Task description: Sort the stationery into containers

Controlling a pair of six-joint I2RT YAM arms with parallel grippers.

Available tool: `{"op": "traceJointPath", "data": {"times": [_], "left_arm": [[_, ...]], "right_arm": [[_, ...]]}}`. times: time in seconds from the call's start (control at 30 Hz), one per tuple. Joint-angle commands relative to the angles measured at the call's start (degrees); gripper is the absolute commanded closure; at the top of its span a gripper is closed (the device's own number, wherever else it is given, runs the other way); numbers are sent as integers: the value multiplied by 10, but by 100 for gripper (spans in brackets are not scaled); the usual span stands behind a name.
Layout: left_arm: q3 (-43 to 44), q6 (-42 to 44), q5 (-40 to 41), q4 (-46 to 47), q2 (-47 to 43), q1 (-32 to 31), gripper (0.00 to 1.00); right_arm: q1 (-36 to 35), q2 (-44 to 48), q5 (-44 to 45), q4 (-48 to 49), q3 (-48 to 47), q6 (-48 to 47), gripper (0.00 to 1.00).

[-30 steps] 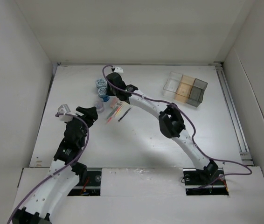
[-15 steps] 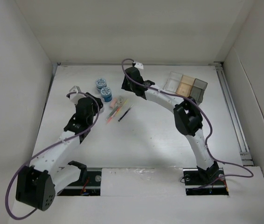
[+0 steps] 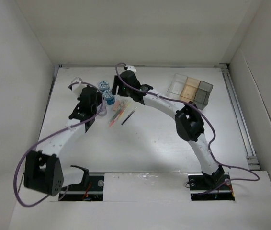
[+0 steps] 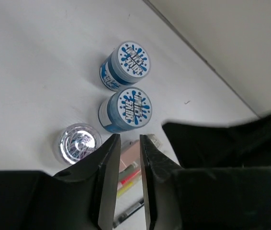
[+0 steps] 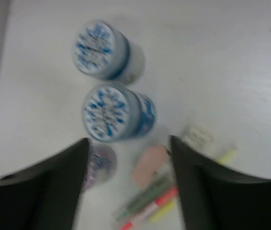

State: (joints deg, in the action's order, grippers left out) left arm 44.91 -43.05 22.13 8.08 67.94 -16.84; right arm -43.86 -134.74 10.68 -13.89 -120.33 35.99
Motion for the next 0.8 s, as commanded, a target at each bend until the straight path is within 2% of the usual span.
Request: {"op": "traceJointPath", "data": {"times": [0.0, 0.07, 0.1, 0.17, 0.23, 0.27, 0.3, 0.47, 0.77], "left_arm": [[60, 30, 13, -18, 61, 1, 81], [83, 52, 7, -10, 109, 1, 76], [117, 53, 7, -18, 125, 1, 74], [148, 62, 13, -44, 177, 1, 76], [176, 62, 27, -52, 204, 1, 88], [176, 62, 35, -52, 223, 7, 97], [184, 62, 35, -52, 232, 7, 100], [202, 57, 55, -57, 273, 12, 100], [240, 57, 56, -78, 333, 23, 100]], "right_arm": [[41, 93, -3, 57, 108, 50, 38], [47, 123, -23, 82, 170, 55, 56], [47, 145, -11, 82, 185, 55, 71], [47, 163, 23, 87, 219, 55, 78], [47, 188, 29, 87, 238, 60, 84], [52, 196, 21, 94, 249, 60, 84], [52, 204, 21, 104, 269, 60, 86], [57, 253, 15, 126, 312, 55, 86], [69, 266, -16, 137, 325, 55, 86]]}}
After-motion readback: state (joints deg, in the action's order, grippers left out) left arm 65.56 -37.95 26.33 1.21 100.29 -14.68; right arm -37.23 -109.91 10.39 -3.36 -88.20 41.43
